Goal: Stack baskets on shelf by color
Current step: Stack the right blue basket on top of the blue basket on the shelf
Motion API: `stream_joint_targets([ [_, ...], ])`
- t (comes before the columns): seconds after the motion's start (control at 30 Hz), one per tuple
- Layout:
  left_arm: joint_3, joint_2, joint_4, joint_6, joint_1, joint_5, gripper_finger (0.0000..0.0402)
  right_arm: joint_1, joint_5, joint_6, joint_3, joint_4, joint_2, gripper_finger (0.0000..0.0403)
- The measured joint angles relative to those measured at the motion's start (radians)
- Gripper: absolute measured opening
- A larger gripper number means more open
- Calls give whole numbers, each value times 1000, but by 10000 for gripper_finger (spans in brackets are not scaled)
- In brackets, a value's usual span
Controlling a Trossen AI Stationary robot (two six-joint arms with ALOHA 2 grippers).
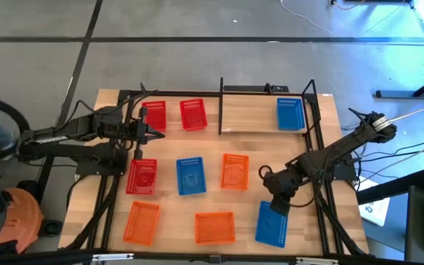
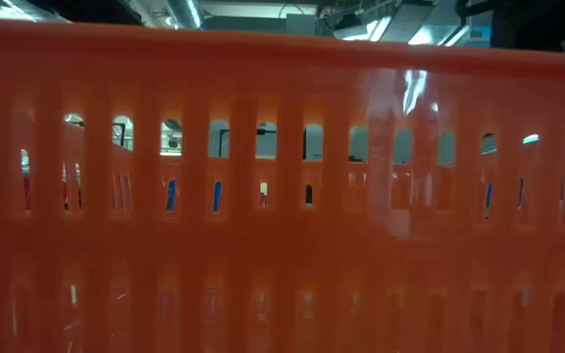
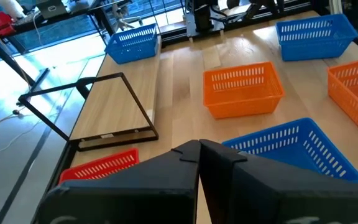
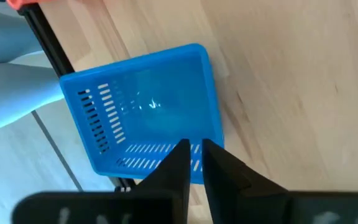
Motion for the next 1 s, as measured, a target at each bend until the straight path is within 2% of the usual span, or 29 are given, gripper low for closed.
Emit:
stream_joint_targets([
  [0.13,0,0,1,0,0,0,0,-2,9,-9,0,-3,2,50],
  [0.27,0,0,0,0,0,0,0,-1,57,-7,0,-9,3,86],
  [0.43,0,0,0,0,0,0,0,6,90,-91,0,4,24,126],
  [0.63,0,0,0,0,0,0,0,29,57,-139,1,73,58,129],
  [1.0,0,0,0,-1,0,0,0,34,67,-207,1,72,158,128],
])
